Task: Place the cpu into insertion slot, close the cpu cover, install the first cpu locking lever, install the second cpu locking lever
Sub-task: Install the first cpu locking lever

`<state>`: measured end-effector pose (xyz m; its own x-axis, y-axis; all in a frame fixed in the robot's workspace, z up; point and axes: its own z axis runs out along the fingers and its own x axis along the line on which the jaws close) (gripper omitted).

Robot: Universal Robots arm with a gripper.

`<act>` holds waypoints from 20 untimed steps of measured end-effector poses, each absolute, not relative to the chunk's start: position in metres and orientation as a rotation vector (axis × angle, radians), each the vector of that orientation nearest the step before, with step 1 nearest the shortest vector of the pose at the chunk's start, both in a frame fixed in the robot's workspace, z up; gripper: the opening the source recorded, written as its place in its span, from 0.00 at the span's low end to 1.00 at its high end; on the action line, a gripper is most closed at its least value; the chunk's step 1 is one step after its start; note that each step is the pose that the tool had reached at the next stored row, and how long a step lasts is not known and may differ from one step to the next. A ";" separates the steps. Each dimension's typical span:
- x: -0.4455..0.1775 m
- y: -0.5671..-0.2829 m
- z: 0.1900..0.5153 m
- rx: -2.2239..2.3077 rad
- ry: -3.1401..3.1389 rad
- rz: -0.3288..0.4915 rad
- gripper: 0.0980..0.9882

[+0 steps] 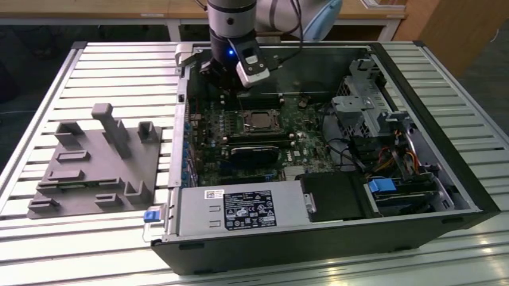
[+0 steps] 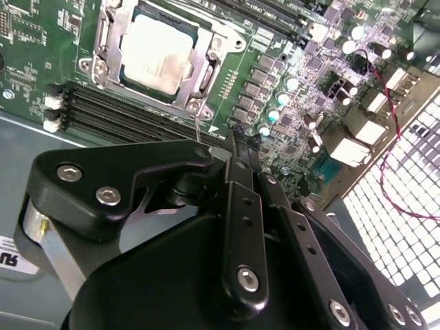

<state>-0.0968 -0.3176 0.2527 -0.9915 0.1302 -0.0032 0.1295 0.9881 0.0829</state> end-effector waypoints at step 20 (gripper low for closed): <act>-0.098 -0.305 0.256 0.149 3.126 0.130 0.01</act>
<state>-0.0985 -0.3053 0.2558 -0.9954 0.0954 -0.0049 0.0947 0.9920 0.0832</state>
